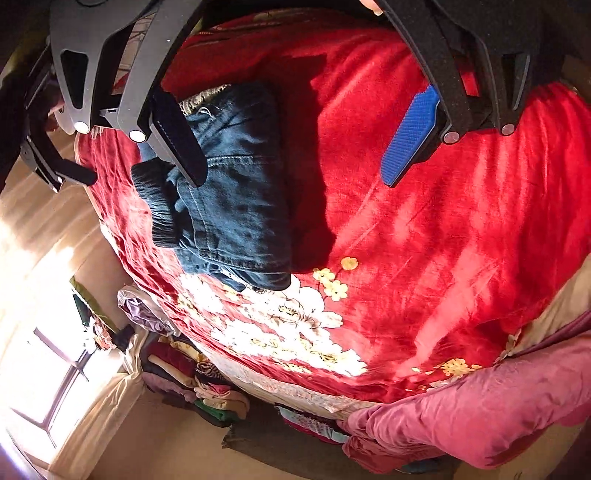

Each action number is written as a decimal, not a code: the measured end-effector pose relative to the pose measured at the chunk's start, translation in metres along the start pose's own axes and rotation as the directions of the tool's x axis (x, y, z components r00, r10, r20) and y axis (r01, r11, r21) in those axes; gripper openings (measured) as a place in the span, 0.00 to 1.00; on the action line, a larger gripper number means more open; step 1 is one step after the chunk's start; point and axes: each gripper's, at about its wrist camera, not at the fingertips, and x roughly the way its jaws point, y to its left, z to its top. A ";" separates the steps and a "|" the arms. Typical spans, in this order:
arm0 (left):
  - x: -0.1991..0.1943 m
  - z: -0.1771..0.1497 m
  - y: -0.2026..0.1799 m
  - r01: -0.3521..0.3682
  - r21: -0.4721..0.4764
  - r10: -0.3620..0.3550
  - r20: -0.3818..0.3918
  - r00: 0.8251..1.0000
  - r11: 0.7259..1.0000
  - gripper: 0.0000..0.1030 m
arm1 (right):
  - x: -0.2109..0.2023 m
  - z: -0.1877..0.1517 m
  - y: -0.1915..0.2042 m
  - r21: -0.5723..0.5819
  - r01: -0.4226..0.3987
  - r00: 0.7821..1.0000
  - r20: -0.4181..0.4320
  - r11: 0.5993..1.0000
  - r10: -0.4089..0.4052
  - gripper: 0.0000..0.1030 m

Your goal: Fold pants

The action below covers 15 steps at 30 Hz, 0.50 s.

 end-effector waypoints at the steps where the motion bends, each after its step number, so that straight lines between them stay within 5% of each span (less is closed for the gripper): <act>1: 0.002 0.003 0.000 0.001 0.005 -0.001 -0.003 1.000 1.000 0.85 | 0.006 0.001 0.006 -0.024 -0.006 1.000 -0.002 1.000 0.006 0.89; 8: 0.034 0.025 -0.011 0.060 0.047 -0.057 -0.067 0.996 0.997 0.48 | 0.055 0.008 0.034 -0.223 -0.037 0.996 -0.089 0.974 0.018 0.56; 11: 0.053 0.031 -0.019 0.084 0.059 -0.078 -0.098 0.992 0.995 0.47 | 0.074 0.011 0.041 -0.293 -0.033 0.992 -0.123 0.956 -0.004 0.47; 13: 0.068 0.034 -0.023 0.097 0.059 -0.089 -0.126 0.988 0.993 0.47 | 0.089 0.008 0.043 -0.325 -0.062 0.984 -0.181 0.944 0.003 0.19; 15: 0.085 0.035 -0.026 0.091 0.064 -0.080 -0.156 0.985 0.994 0.47 | 0.089 0.006 0.045 -0.315 -0.105 0.978 -0.206 0.943 0.040 0.11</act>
